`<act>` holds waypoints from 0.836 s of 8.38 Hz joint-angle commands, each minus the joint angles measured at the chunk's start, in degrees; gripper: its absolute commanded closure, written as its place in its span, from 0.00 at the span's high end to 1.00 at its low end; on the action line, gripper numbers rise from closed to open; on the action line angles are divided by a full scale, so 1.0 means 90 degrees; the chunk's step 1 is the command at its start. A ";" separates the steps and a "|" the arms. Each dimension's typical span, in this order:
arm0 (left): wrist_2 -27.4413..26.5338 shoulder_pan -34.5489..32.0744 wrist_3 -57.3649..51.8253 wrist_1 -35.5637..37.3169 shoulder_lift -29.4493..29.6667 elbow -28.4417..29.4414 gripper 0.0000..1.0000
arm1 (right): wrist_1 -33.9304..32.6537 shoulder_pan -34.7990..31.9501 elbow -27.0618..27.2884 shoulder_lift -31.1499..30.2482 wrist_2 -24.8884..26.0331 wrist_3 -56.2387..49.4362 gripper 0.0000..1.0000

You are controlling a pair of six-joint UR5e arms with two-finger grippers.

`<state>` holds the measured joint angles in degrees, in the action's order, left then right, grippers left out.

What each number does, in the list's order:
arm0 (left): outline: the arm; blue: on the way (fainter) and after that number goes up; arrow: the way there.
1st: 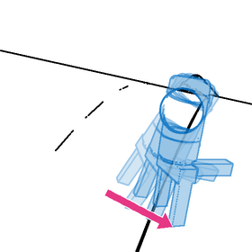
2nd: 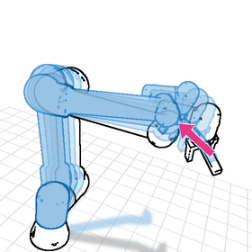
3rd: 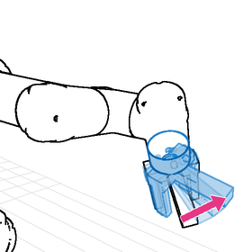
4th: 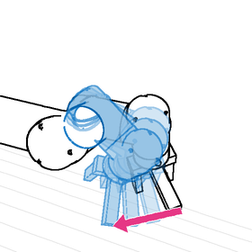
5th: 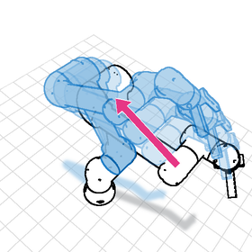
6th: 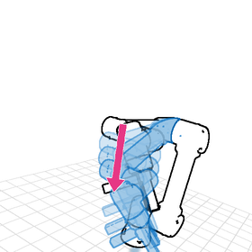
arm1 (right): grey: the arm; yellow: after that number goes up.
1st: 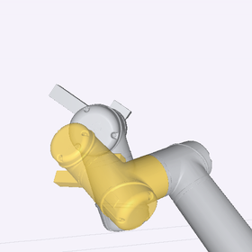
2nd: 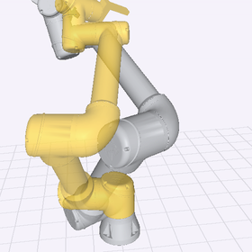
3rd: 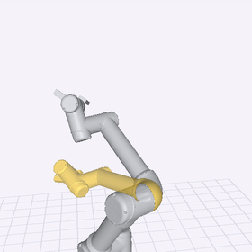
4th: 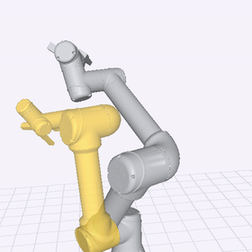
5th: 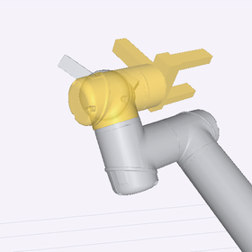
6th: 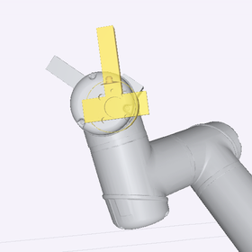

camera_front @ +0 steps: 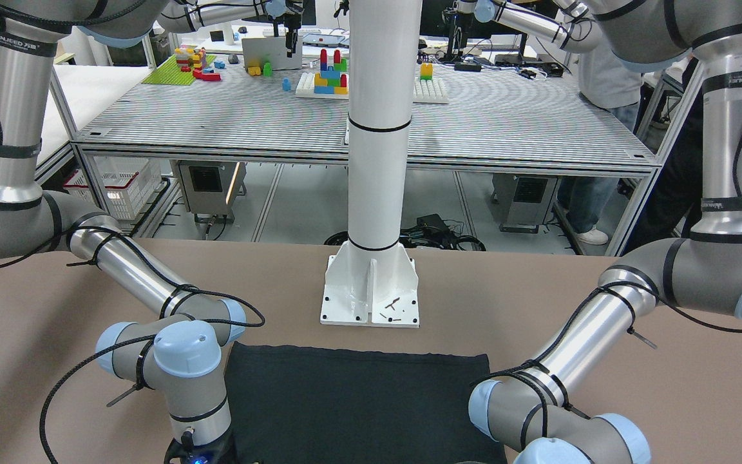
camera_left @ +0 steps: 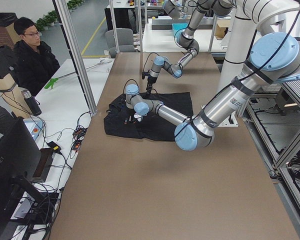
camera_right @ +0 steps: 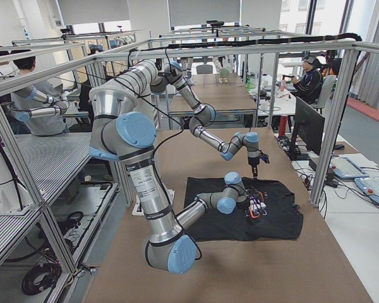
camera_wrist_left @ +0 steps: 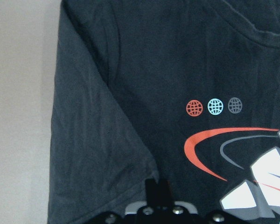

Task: Fold clothes
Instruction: 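Bring the left gripper to the other shoulder while the right gripper presses the sleeve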

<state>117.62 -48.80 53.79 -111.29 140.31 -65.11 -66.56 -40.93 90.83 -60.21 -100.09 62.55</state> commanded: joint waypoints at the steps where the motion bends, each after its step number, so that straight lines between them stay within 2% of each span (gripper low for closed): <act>1: -0.0605 0.0264 0.0291 0.0002 -0.0053 0.0017 0.32 | -0.0007 0.0006 0.0103 -0.0097 -0.0002 0.0003 0.95; 2: -0.0801 0.0353 0.0535 0.0002 -0.0034 0.0037 0.89 | -0.0007 0.0006 0.0103 -0.0098 -0.0002 0.0003 0.95; 4: -0.0813 0.0344 0.0789 0.0021 -0.0004 -0.0108 0.93 | -0.0016 0.0026 0.0277 -0.0223 -0.0002 0.0013 0.95; 5: -0.0794 0.0402 0.1371 0.0089 -0.0130 -0.0641 0.93 | -0.0142 0.0171 0.0704 -0.0495 0.0007 0.0196 0.95; 6: -0.0793 0.0606 0.1841 0.0080 -0.0614 -0.1314 0.93 | -0.0675 0.0259 0.1260 -0.0701 0.0056 0.0856 0.95; 7: -0.0832 0.0762 0.2136 0.0080 -0.1286 -0.2239 0.93 | -0.1551 0.0811 0.2029 -0.0906 0.0549 0.1684 0.94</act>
<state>110.46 -44.31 67.03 -110.68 136.93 -73.17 -70.32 -39.06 98.97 -65.02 -99.62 67.22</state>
